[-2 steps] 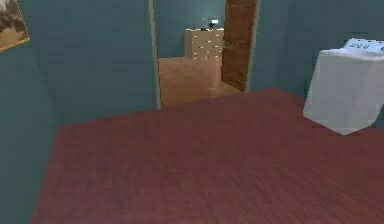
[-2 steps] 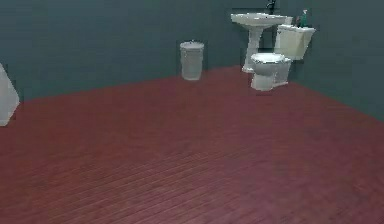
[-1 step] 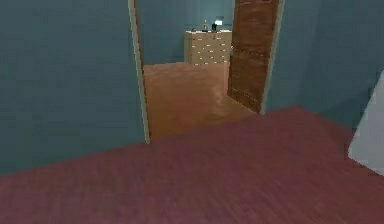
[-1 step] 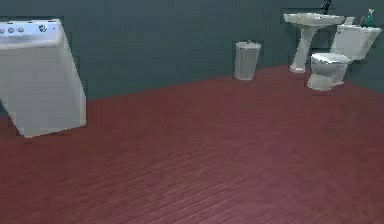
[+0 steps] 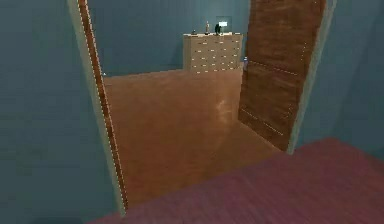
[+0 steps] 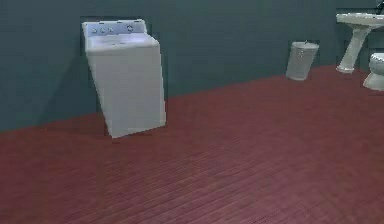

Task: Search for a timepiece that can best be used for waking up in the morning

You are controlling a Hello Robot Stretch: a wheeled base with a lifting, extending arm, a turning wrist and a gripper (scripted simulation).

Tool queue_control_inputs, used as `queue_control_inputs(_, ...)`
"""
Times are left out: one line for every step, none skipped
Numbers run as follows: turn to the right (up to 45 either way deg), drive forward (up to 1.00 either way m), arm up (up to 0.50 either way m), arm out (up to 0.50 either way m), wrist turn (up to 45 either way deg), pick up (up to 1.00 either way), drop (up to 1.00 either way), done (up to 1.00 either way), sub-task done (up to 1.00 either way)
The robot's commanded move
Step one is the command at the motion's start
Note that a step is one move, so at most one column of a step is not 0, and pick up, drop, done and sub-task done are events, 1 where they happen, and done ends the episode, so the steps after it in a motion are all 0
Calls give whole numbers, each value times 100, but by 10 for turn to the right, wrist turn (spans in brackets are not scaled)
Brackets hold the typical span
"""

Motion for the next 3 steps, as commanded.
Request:
queue_control_inputs(0, 100, 0, 0, 0, 0, 0, 0, 0)
queue_control_inputs(30, 0, 0, 0, 0, 0, 0, 0, 0)
queue_control_inputs(0, 100, 0, 0, 0, 0, 0, 0, 0)
